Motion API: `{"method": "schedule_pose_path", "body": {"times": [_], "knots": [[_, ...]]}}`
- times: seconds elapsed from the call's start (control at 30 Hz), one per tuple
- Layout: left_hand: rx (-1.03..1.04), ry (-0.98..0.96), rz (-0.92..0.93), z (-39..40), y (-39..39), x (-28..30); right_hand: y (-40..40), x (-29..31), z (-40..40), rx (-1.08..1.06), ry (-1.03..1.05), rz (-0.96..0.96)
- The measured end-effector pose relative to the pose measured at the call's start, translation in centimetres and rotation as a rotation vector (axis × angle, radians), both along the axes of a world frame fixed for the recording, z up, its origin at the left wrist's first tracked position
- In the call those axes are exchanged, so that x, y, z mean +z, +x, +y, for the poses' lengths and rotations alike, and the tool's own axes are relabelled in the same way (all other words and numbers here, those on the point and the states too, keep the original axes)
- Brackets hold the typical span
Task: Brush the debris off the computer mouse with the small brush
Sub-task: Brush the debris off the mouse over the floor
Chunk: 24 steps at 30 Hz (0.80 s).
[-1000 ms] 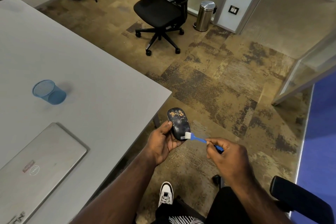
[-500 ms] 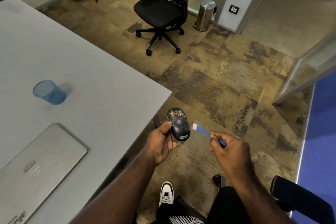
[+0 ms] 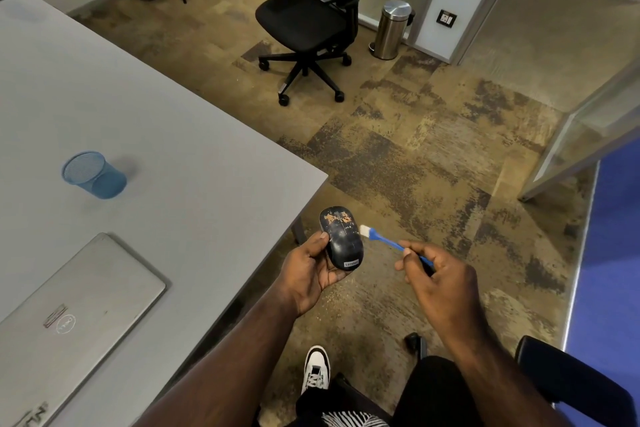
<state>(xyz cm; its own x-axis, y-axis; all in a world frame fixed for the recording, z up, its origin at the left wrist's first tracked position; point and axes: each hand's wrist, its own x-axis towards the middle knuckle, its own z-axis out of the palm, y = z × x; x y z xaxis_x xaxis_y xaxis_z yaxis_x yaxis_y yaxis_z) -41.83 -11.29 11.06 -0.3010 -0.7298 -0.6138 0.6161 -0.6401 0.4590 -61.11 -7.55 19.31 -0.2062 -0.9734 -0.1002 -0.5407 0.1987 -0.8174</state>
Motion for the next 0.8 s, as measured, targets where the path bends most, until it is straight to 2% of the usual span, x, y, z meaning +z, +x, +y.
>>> {"method": "schedule_pose_path", "body": {"times": [0.07, 0.23, 0.37, 0.5, 0.63, 0.8], "knots": [[-0.014, -0.005, -0.025, 0.0, -0.2, 0.1, 0.7, 0.4, -0.1, 0.082, -0.017, -0.017], [-0.06, -0.043, -0.071, 0.3, -0.5, 0.5, 1.6, 0.2, -0.8, 0.202, 0.036, 0.137], [-0.089, -0.06, -0.088, 0.5, -0.5, 0.5, 1.8, 1.1, -2.4, 0.169, 0.002, 0.249], [-0.087, -0.057, -0.075, 0.7, -0.5, 0.5, 1.6, 2.1, -3.2, 0.149, -0.005, 0.214], [-0.08, -0.05, -0.083, 0.7, -0.5, 0.6, 1.7, 2.2, -2.8, 0.231, 0.068, 0.23], [-0.078, -0.049, -0.064, 0.8, -0.5, 0.6, 0.9, 2.4, -3.0, 0.097, 0.047, 0.308]]}}
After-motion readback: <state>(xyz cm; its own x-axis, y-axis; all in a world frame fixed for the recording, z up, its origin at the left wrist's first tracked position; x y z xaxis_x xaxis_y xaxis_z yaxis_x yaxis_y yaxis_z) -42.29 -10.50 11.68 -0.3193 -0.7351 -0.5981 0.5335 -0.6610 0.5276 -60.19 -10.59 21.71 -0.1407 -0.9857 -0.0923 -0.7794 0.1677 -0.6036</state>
